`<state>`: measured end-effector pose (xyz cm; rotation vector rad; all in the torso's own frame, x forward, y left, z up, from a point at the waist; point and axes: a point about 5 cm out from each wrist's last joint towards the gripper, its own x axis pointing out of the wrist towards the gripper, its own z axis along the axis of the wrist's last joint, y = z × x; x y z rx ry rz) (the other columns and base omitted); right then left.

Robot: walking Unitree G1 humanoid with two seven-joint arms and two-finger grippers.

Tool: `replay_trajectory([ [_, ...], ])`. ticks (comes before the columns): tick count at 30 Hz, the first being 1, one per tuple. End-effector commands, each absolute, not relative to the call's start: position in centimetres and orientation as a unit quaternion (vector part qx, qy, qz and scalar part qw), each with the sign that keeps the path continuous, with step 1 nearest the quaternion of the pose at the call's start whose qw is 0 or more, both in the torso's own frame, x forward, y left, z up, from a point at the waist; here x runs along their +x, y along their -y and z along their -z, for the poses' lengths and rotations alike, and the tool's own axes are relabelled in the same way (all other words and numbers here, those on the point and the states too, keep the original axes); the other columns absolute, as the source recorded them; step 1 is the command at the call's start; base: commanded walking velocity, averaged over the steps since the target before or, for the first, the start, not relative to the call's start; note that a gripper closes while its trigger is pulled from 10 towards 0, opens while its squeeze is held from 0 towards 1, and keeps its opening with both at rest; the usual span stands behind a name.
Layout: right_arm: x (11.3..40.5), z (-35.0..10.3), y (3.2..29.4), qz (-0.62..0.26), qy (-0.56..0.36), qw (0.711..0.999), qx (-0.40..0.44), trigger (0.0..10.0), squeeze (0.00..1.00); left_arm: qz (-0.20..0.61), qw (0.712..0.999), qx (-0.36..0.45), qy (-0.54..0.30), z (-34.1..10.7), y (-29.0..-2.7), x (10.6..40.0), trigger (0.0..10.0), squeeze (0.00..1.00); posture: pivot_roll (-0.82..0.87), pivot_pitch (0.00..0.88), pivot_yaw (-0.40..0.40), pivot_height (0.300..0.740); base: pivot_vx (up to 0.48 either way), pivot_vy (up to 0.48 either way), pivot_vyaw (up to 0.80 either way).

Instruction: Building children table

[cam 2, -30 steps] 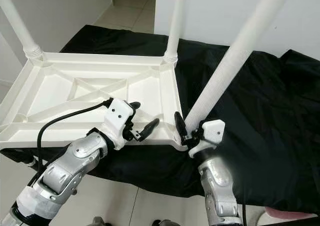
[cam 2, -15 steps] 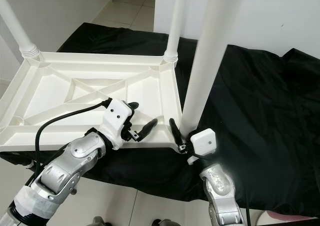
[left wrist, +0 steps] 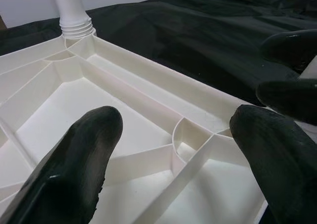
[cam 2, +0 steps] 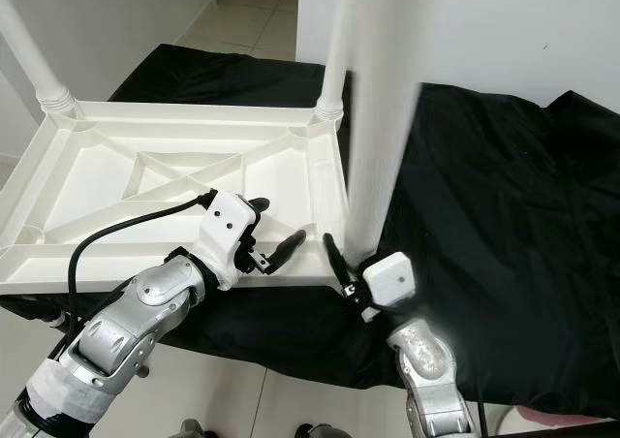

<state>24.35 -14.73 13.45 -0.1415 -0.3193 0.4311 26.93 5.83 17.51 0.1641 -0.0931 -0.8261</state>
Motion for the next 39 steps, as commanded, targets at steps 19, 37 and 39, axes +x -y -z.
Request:
replay_trajectory([
  [19, 25.1, -9.6, 15.3, -0.182, -0.019, 0.982, 0.037, 10.0, 0.0, 0.476, 0.873, 0.094, 0.043, -17.6, -5.1, 26.0, 10.0, 0.0, 0.01, 0.143, -0.019, 0.74, 0.0, 0.0, 0.0],
  [37, 24.6, -10.7, 14.9, -0.2, 0.034, 0.979, -0.012, 10.0, 0.0, 0.48, 0.873, 0.077, 0.049, -18.3, -5.0, 26.4, 10.0, 0.08, 0.01, 0.132, -0.02, 0.74, 0.0, 0.0, 0.0],
  [39, 24.6, -11.0, 14.9, -0.199, 0.042, 0.979, -0.002, 10.0, 0.0, 0.482, 0.872, 0.07, 0.05, -18.5, -5.0, 26.4, 10.0, 0.08, 0.01, 0.131, -0.02, 0.74, 0.0, 0.0, 0.0],
])
